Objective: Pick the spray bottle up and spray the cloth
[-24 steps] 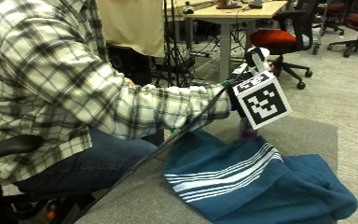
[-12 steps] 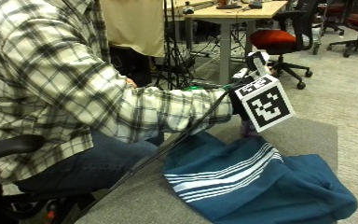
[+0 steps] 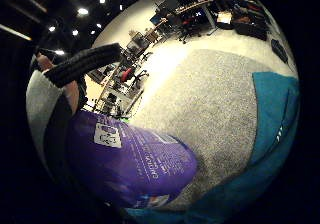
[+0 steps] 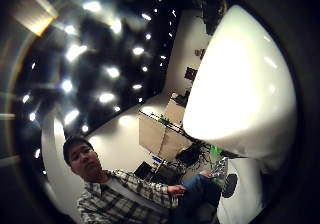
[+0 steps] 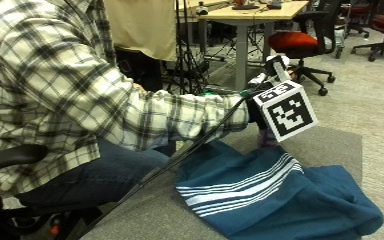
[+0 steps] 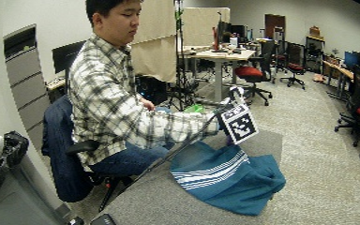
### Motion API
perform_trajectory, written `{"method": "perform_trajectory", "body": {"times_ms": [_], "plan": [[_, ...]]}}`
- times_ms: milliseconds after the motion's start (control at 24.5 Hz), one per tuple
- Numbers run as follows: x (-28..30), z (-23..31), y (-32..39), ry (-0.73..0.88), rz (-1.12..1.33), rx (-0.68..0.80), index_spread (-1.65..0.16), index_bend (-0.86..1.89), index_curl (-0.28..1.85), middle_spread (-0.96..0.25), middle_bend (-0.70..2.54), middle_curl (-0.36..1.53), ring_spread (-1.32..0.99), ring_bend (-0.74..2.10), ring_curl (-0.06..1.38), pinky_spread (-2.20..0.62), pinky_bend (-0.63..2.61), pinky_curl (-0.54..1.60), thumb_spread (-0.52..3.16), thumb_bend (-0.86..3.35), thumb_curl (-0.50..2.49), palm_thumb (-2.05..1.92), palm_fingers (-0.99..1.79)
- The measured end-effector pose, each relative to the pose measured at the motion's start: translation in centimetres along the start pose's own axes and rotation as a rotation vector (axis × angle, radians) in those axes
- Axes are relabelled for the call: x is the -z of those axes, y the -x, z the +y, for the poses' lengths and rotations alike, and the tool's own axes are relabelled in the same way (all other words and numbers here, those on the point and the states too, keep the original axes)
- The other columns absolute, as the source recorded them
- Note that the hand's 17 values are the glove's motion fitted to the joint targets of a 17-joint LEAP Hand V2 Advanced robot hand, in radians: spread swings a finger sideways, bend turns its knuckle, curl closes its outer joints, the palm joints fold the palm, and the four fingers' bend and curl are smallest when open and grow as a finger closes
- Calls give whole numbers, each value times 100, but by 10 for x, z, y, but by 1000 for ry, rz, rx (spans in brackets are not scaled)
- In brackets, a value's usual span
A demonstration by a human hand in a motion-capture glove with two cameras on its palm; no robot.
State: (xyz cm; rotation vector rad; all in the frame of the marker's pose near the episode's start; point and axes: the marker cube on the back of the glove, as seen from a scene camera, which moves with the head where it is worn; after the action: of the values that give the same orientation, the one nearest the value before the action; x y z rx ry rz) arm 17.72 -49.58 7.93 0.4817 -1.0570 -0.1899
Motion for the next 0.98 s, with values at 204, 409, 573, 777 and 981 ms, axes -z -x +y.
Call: {"method": "perform_trajectory", "body": {"times_ms": [204,409,573,777,981], "plan": [[3,8,-3,93,46,-42,-27,0,40,-13,39,51,-19,53,47,-8,61,39,30,-3,80,112,96],[18,21,9,150,121,-60,-33,0,34,-11,30,48,-10,51,50,5,58,43,52,-7,75,98,16],[44,34,26,151,306,-100,-37,9,30,-9,20,43,-2,35,42,9,54,38,64,-10,70,82,-13],[98,85,66,207,645,-259,-38,15,28,-9,11,37,2,26,34,13,52,32,81,-12,61,58,-15],[169,187,123,227,901,-423,-41,16,28,-10,6,30,7,23,31,16,58,33,92,-8,55,44,-16]]}}
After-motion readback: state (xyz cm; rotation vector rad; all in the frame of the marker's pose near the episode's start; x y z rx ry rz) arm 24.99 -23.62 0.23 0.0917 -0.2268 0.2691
